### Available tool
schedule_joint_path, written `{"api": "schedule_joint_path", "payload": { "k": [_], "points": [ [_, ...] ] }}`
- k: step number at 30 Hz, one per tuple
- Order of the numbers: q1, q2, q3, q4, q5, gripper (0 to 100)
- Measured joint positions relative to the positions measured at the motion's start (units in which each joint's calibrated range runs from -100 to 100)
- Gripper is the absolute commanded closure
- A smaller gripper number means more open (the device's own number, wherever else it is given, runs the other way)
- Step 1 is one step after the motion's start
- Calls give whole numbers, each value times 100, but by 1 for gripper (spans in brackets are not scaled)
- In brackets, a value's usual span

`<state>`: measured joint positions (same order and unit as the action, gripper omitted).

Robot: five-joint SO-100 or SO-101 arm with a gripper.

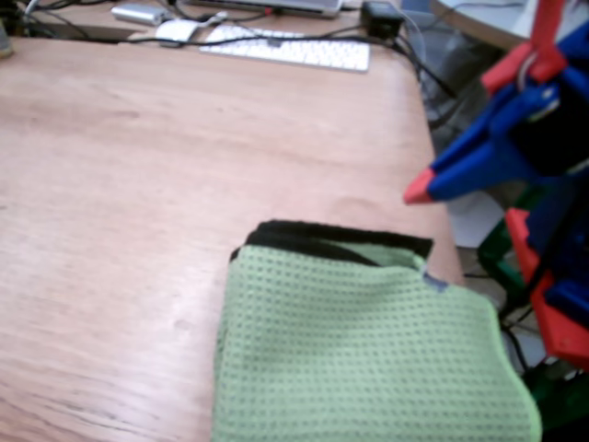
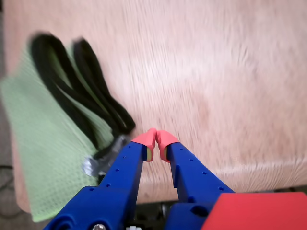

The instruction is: Clean the table

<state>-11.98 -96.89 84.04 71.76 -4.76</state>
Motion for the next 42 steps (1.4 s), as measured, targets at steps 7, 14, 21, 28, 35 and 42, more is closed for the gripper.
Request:
{"api": "schedule_joint_path", "payload": {
  "k": [7,14,21,28,35,42],
  "points": [
    [-1024,1236,-2867,33,484,65],
    [-1043,4332,-4509,41,767,55],
    [-1155,7358,-6177,25,772,55],
    [-1109,9157,-6312,-17,791,55],
    [-1240,10419,-6826,-455,864,55],
    [-1240,10999,-7015,-522,1255,74]
  ]
}}
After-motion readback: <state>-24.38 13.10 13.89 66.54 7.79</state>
